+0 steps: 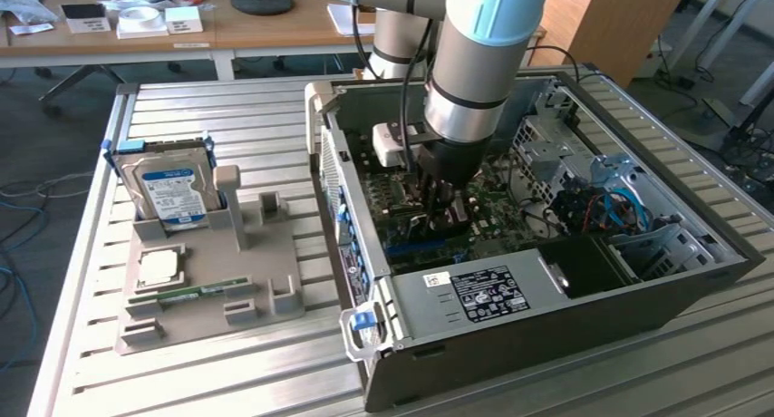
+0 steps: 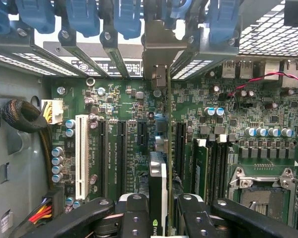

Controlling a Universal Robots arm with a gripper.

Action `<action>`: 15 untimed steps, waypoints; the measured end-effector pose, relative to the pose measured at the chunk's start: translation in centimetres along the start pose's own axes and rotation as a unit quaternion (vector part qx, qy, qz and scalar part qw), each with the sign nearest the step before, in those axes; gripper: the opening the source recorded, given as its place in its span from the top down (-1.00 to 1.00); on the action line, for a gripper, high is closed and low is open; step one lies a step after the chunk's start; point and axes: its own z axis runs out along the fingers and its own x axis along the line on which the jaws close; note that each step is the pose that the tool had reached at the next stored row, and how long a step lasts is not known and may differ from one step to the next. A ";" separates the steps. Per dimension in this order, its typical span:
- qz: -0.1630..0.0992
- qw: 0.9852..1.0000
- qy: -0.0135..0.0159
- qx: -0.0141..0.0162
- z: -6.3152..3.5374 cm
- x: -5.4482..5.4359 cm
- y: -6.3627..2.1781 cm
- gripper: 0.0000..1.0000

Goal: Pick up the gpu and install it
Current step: 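Insert the gpu into the slot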

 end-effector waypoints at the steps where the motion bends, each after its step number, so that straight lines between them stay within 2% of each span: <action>1: 0.000 1.000 0.000 0.000 0.00 0.0 0.00 0.47; 15: 0.000 1.000 0.000 0.000 -0.02 0.0 -0.23 0.47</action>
